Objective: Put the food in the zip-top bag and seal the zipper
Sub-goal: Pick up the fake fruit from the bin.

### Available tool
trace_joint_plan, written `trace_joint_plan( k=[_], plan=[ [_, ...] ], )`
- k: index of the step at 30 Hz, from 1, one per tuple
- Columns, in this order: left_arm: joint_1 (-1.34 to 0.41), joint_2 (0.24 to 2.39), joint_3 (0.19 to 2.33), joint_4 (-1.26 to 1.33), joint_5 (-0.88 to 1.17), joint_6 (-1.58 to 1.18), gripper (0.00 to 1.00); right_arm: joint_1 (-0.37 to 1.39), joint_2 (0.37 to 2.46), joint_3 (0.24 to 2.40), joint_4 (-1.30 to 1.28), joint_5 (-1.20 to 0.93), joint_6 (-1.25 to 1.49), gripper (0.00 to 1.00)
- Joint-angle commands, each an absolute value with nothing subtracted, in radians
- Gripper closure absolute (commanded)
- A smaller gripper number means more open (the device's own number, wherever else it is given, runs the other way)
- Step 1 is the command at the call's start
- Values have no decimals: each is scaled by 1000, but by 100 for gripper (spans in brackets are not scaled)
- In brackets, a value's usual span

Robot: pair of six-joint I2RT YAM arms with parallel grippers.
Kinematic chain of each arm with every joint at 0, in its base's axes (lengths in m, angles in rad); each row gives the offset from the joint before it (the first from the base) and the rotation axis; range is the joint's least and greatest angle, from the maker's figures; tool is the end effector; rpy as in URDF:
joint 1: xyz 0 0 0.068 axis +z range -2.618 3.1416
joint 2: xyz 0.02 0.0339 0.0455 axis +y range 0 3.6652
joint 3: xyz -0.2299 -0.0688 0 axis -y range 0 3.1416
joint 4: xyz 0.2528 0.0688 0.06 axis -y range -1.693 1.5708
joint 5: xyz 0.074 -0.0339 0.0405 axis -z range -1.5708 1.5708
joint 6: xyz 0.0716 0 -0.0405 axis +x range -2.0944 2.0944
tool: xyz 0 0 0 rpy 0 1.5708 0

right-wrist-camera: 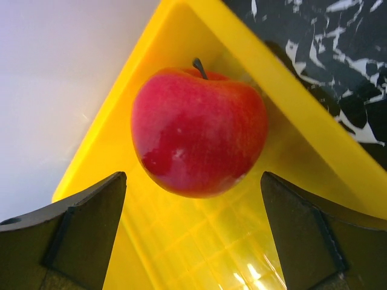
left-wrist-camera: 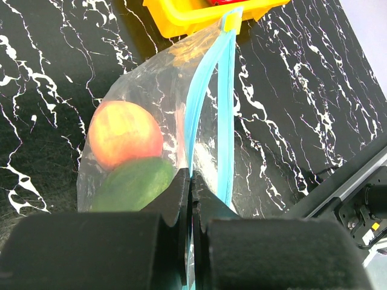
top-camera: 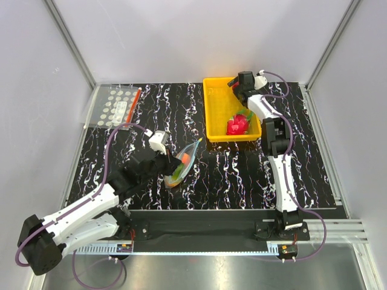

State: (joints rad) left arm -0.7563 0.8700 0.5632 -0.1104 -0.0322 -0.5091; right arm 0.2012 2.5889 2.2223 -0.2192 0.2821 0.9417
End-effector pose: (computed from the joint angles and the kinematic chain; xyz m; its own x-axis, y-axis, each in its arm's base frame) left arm 0.1936 -0.1795 0.2111 -0.5812 -0.1214 -0.8046 0.4366 0.7880 -0.4342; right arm 0.5842 0.0988 0.1207 -0.2902 0.7334 -0.6147 0.4588 0.6704 0.5832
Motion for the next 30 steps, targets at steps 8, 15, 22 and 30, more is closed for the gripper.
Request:
trace_joint_plan(
  k=[8,15,22,30],
  plan=[
    [-755,850,554,-55,-17,-508,100,206,2663,2322,-134,477,973,0],
    [-755,839,555,-57,-14,-508,100,206,2634,2219,25,557,1017,0],
    [-756,844,555,-61,-23,-505,100,210,2671,2295,50,526,965,37],
    [-756,851,558,-64,-26,-505,100,244,2510,2113,213,517,793,38]
  ],
)
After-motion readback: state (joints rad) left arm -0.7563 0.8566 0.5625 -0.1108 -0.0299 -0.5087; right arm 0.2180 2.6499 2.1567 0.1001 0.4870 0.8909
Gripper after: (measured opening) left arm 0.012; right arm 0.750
